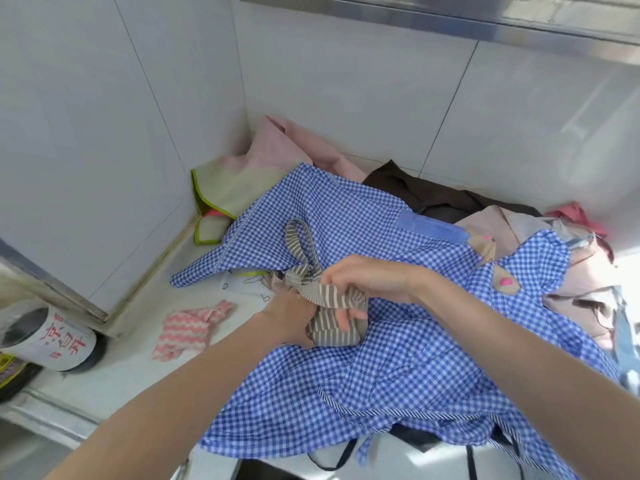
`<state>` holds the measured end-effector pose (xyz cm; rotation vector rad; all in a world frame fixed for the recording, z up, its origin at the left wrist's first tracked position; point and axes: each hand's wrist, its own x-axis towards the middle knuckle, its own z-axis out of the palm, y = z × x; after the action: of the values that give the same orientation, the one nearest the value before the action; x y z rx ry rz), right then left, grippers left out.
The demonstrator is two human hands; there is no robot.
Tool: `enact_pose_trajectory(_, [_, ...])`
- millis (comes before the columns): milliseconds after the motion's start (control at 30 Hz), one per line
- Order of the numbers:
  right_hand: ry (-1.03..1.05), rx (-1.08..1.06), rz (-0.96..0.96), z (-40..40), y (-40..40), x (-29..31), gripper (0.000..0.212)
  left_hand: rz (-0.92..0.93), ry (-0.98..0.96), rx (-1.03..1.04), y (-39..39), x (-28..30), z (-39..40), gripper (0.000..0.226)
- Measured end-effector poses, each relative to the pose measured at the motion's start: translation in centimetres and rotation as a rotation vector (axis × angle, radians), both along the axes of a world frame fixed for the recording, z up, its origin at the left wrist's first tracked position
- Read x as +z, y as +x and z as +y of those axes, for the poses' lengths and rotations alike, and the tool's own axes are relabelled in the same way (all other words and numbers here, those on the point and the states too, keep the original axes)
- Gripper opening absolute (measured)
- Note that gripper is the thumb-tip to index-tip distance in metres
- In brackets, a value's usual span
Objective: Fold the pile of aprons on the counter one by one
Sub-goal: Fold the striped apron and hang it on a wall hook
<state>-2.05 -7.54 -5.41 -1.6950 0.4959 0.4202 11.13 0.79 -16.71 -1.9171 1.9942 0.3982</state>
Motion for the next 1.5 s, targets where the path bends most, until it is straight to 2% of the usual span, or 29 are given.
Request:
enact_pose_trajectory(100, [-0.143, 0.028, 0.054, -0.1, -0.6, -0.1, 0.026, 0.030, -0.039, 0.015, 0.6, -0.5, 0.0, 0.073])
enact_pose_trajectory(233, [-0.488, 0.246, 0.292, 1.5, -1.2, -3.9, 0.030, 0.066, -0.050, 0.069, 1.0, -0.2, 0.1, 0.059])
enact_pose_trajectory(333, [-0.510, 0.164, 0.373, 3.0, -2.0, -7.6, 0.024, 0.080, -0.075, 0.061, 0.9, -0.2, 0.2, 0.054])
enact_pose_trajectory(400, [-0.494, 0.080, 0.379, 3.3, -2.5, -9.3, 0.028, 0.052, -0.059, 0.016, 0.7, -0.8, 0.6, 0.063])
enact_pose_trajectory(467, [-0.489, 0.056, 0.373, 3.5, -2.6, -10.1, 0.030, -0.060, 0.000, -0.023, 0.1, -1.6, 1.1, 0.082])
enact_pose_trajectory(500, [-0.506, 0.048, 0.366, 3.5, -2.6, -10.3, 0.030, -0.100, -0.004, -0.019, -0.2, -1.8, 1.3, 0.082])
enact_pose_trajectory(533, [-0.525, 0.043, 0.363, 3.4, -2.6, -10.4, 0.031, -0.099, -0.037, -0.004, -0.3, -1.8, 1.2, 0.073])
enact_pose_trajectory(600, [-0.574, 0.025, 0.367, 3.0, -2.2, -9.6, 0.030, 0.000, -0.126, 0.053, 0.1, -1.4, 0.7, 0.047])
enact_pose_trajectory(667, [-0.603, -0.019, 0.363, 1.9, -1.8, -8.5, 0.029, 0.105, -0.188, 0.141, 1.0, -0.2, 0.2, 0.030])
enact_pose_trajectory(800, [-0.701, -0.012, 0.386, -0.1, -1.2, -6.1, 0.018, 0.152, -0.210, 0.235, 1.6, 2.1, -1.2, 0.030])
enact_pose_trajectory(900, [-0.576, -0.091, 0.302, -0.9, -1.3, -4.4, 0.052, 0.153, -0.251, 0.224, 1.3, 3.6, -1.6, 0.032])
enact_pose_trajectory(933, [-0.550, -0.149, 0.259, -1.2, -1.3, -4.1, 0.048, 0.166, -0.266, 0.233, 1.5, 4.0, -1.7, 0.033])
enact_pose_trajectory(1000, [-0.565, -0.241, 0.208, -1.4, -1.2, -4.0, 0.025, 0.210, -0.275, 0.253, 2.1, 4.7, -1.8, 0.033])
enact_pose_trajectory(1033, [-0.594, -0.247, 0.189, -1.4, -1.0, -3.9, 0.023, 0.234, -0.275, 0.254, 2.5, 5.1, -2.0, 0.033])
enact_pose_trajectory(1133, [-0.651, -0.258, 0.183, -1.9, -0.6, -3.8, 0.038, 0.248, -0.269, 0.242, 3.1, 5.8, -2.2, 0.035])
enact_pose_trajectory(1233, [-0.659, -0.274, 0.217, -3.3, 0.3, -2.3, 0.021, 0.198, -0.326, 0.282, 3.7, 7.2, -2.6, 0.037])
enact_pose_trajectory(1300, [-0.654, -0.254, 0.237, -4.4, 0.5, -1.4, 0.020, 0.151, -0.409, 0.272, 3.8, 8.5, -3.2, 0.035])
enact_pose_trajectory(1333, [-0.610, -0.254, 0.230, -4.7, 0.4, -0.9, 0.033, 0.137, -0.441, 0.260, 3.8, 9.1, -3.4, 0.035])
enact_pose_trajectory(1400, [-0.347, -0.309, 0.215, -5.3, 0.1, -0.2, 0.058, 0.171, -0.462, 0.240, 3.8, 10.0, -3.6, 0.033])
enact_pose_trajectory(1433, [-0.207, -0.327, 0.201, -5.6, -0.1, -0.1, 0.062, 0.220, -0.451, 0.238, 4.0, 10.2, -3.6, 0.031])
enact_pose_trajectory(1500, [-0.099, -0.335, 0.147, -5.9, -0.5, 0.2, 0.059, 0.347, -0.420, 0.246, 4.7, 10.9, -3.5, 0.033])
